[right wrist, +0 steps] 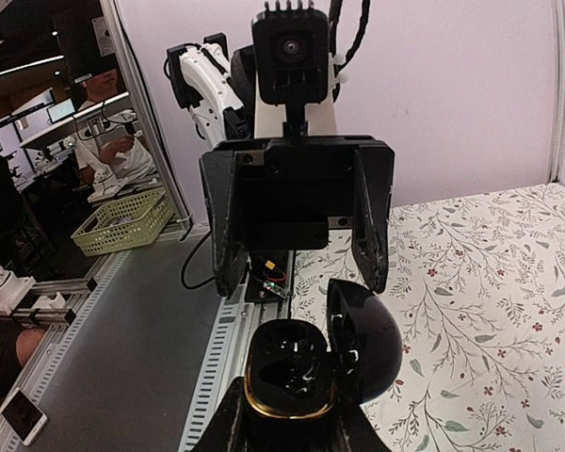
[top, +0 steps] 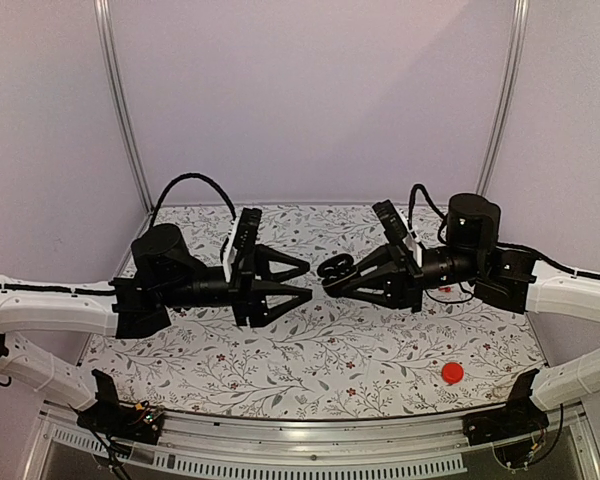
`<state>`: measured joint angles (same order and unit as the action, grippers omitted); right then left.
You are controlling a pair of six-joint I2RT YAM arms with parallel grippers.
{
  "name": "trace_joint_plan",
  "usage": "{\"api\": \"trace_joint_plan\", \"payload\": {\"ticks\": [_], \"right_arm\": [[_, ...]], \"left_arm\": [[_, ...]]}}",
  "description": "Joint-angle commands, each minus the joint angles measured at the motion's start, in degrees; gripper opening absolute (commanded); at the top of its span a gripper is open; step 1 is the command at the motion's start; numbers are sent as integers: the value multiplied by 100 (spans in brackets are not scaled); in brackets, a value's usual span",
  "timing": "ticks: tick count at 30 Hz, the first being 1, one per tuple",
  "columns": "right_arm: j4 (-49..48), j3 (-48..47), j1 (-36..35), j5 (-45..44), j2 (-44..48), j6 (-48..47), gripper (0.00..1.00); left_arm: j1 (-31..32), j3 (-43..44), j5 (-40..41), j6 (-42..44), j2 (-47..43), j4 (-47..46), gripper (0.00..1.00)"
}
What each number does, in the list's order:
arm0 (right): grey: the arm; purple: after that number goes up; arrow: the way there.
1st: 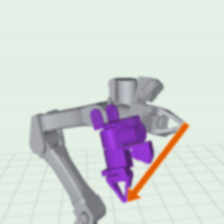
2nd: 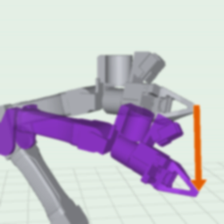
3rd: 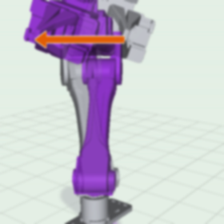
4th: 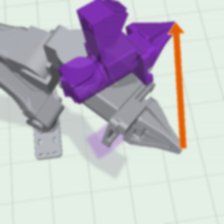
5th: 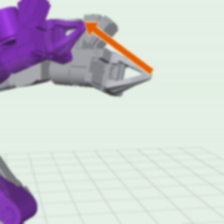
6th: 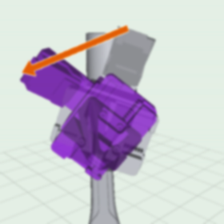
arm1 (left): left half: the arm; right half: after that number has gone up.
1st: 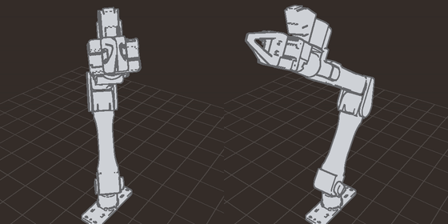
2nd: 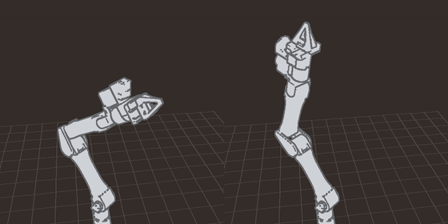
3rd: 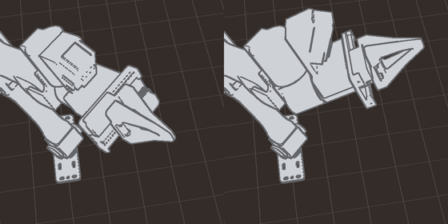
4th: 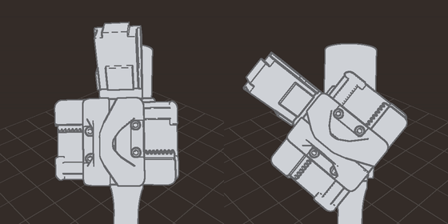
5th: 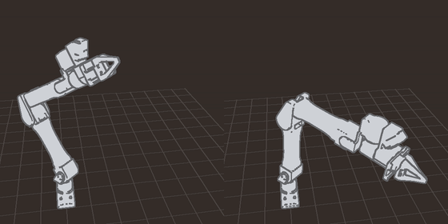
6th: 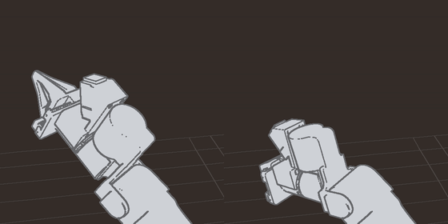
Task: Insert the wireless bluetooth earbuds into the charging case
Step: Adjust both arms with the charging case.
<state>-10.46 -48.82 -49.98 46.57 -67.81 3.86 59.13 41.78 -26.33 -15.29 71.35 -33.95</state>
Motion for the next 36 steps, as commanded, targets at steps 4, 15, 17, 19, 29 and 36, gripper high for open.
{"api": "trace_joint_plan", "payload": {"ticks": [4, 15, 17, 19, 29, 36], "right_arm": [[-360, -182, -35, -107, 102, 188, 2], [-863, -118, -37, -35, -8, 476, 3], [-1074, -59, -39, -25, -26, 570, 3], [-1253, -34, -43, -11, -59, 657, 3], [-1552, -58, -39, 17, -192, 801, 4], [-1600, -40, -47, 21, -262, 844, 4]], "left_arm": [[125, -191, -121, 11, 64, -586, 56], [282, 47, -4, 221, 198, -792, 49], [285, 66, -4, 166, 264, -943, 49], [291, 73, 24, 95, 328, -1124, 49], [369, 129, 335, 52, 459, -1429, 48], [454, 221, 565, 115, 495, -1347, 45]]}}
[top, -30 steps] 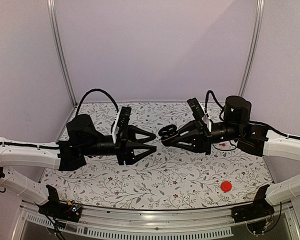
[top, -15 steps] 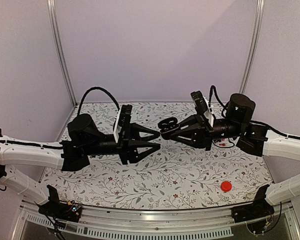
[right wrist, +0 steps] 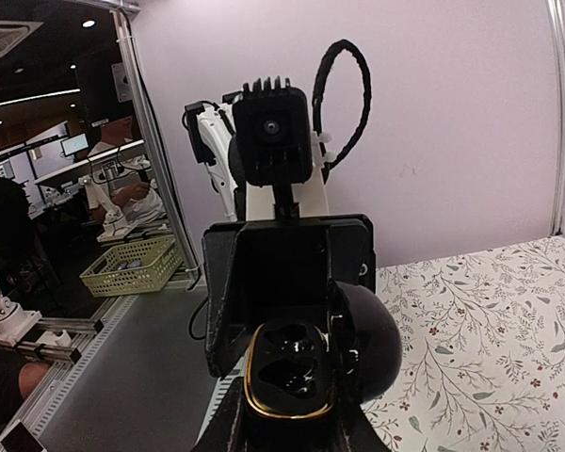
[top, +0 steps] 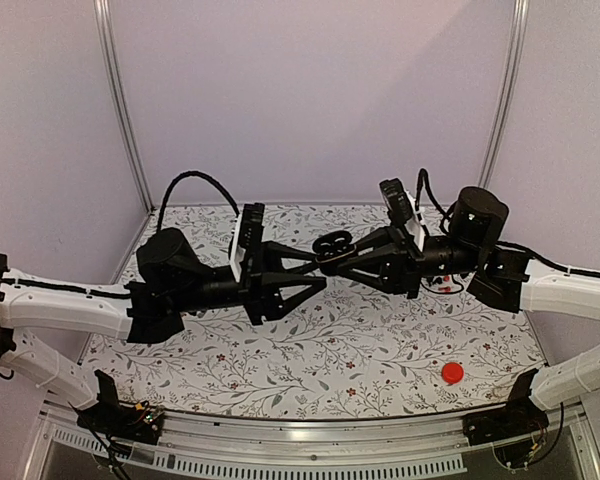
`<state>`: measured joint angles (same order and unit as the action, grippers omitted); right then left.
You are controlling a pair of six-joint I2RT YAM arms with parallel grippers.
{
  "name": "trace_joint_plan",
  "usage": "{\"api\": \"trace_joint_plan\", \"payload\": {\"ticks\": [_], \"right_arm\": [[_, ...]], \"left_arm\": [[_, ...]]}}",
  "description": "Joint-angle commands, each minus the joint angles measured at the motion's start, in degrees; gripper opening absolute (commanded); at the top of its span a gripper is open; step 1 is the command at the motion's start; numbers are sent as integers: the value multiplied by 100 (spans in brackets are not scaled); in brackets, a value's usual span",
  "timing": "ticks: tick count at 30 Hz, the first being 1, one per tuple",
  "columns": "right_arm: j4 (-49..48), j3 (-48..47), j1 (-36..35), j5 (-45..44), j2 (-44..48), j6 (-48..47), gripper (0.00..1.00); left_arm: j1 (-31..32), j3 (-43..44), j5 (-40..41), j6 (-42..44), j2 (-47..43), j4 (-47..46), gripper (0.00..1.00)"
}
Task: Insert the wireless bluetooth earbuds into the charging case
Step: Adjust both arms with the charging case.
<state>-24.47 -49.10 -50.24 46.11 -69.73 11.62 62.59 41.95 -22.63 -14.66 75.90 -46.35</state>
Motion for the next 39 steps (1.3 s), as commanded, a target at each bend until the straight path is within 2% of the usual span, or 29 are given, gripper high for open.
{"api": "trace_joint_plan", "payload": {"ticks": [1, 13, 20, 23, 29, 33, 39], "right_arm": [[-199, -12, -21, 63, -68, 69, 4], [-303, 84, -91, -231, -15, 69, 4], [-295, 103, -100, -255, 7, 62, 5], [-278, 135, -102, -292, 27, 62, 9], [-96, 155, -72, -433, 136, 56, 28], [15, 173, 40, -407, 229, 94, 35], [144, 170, 101, -253, 244, 95, 37]], "left_arm": [[113, 241, 254, 51, 58, -55, 44], [204, 280, 492, -50, 206, -253, 40], [222, 269, 519, -49, 198, -338, 28], [221, 269, 477, -43, 208, -336, 24], [219, 201, 469, -44, 143, -270, 16], [216, 102, 461, -16, 54, -228, 11], [195, -17, 467, -51, -86, -199, 6]]}}
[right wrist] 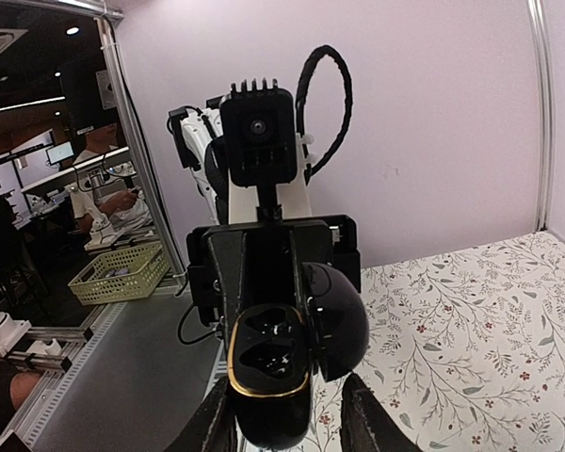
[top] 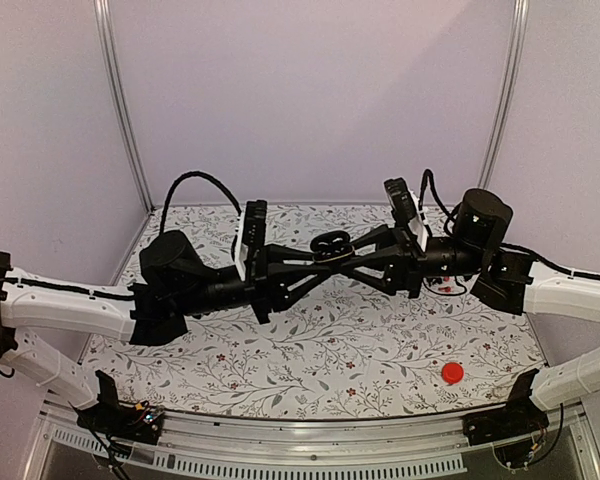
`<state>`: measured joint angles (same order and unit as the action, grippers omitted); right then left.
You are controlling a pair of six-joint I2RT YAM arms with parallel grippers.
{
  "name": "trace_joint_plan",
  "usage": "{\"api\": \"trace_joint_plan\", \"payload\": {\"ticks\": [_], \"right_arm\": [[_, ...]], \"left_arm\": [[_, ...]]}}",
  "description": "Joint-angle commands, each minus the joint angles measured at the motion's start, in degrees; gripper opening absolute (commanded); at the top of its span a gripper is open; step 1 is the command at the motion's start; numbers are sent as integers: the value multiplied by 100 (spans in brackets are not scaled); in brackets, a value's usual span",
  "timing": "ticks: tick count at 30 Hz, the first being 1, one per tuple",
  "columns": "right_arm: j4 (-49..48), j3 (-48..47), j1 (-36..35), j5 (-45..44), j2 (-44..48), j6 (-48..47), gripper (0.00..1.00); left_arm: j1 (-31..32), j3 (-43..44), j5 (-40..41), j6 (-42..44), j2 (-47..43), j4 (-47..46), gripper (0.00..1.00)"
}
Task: Insert the wireless bluetooth earbuds into the charging case
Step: Adjust both arms with the charging case, then close the charging case.
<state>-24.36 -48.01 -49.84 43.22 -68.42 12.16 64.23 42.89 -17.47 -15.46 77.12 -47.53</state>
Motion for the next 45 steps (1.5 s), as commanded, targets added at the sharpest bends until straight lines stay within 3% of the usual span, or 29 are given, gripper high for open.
{"api": "trace_joint_plan", "payload": {"ticks": [1, 7, 11, 13, 17, 22, 25, 45], "right_arm": [[133, 49, 57, 79, 104, 40, 36], [165, -43, 63, 276, 31, -28, 26], [211, -110, 65, 359, -27, -26, 30], [217, -116, 62, 384, -39, -43, 23], [213, -97, 58, 386, -23, -69, 12], [153, -95, 60, 360, -70, -48, 10], [-32, -26, 58, 285, -99, 56, 9], [-714, 160, 56, 140, -223, 435, 8]], "left_arm": [[31, -114, -53, 28, -221, -89, 6], [30, -82, -84, 50, -226, 10, 4], [14, 39, -229, 23, -115, 162, 4], [15, 76, -297, -16, -63, 165, 5], [15, 72, -205, -33, -40, 141, 16], [11, 96, -180, -19, 1, 83, 34], [20, 101, -115, -32, 43, -44, 38], [29, -16, 320, -48, 180, -744, 35]]}}
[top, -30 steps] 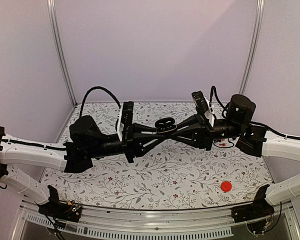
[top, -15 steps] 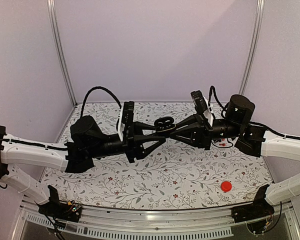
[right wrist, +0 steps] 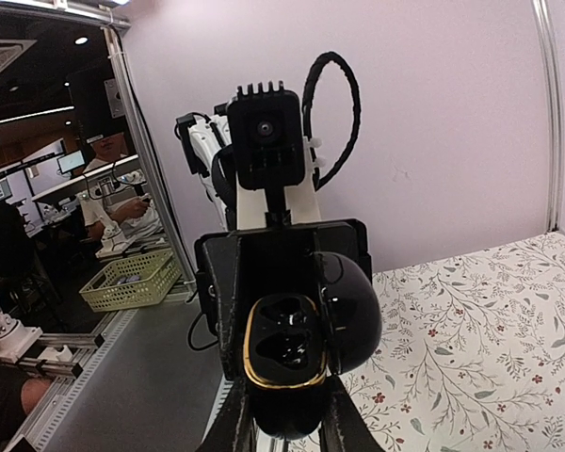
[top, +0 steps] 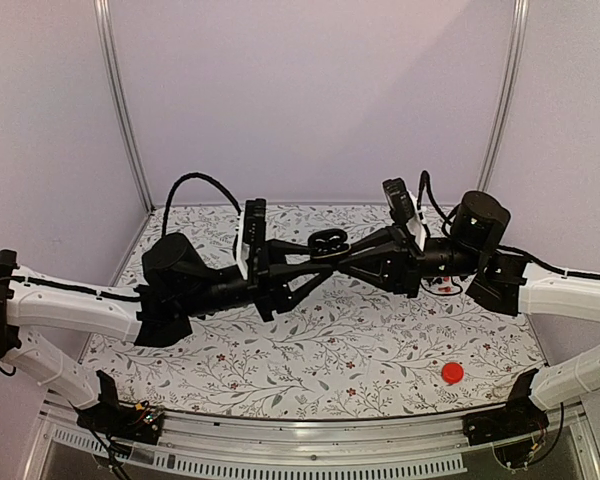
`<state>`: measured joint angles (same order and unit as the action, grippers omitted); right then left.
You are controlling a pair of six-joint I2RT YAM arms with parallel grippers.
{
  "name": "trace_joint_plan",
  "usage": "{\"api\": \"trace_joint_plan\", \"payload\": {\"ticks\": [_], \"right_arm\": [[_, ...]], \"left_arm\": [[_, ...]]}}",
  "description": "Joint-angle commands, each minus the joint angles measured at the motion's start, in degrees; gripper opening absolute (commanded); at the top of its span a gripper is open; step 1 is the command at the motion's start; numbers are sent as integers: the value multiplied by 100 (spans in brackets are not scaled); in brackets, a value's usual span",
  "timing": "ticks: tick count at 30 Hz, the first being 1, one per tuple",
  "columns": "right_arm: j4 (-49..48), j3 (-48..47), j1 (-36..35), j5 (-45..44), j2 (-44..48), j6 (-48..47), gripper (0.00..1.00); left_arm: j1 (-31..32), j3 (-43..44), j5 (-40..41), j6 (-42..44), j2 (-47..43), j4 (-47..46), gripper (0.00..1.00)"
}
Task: Insert the wireless bluetooth earbuds into the charging case
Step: Close the charging case, then open the charging case.
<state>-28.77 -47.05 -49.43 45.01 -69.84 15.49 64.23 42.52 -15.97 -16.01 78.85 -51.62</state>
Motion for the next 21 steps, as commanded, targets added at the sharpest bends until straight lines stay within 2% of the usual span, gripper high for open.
{"api": "trace_joint_plan", "payload": {"ticks": [1, 10, 13, 21], "right_arm": [[-278, 64, 18, -29, -96, 110, 8], [-289, 73, 16, -45, -108, 104, 8], [-284, 73, 17, -45, -91, 104, 8], [275, 47, 20, -28, 56, -353, 6]], "left_arm": [[29, 19, 181, 17, 8, -342, 35], [29, 71, 149, 26, 94, -397, 26], [29, 57, 208, 2, 81, -374, 42], [23, -29, 508, -34, -258, -52, 45]]}}
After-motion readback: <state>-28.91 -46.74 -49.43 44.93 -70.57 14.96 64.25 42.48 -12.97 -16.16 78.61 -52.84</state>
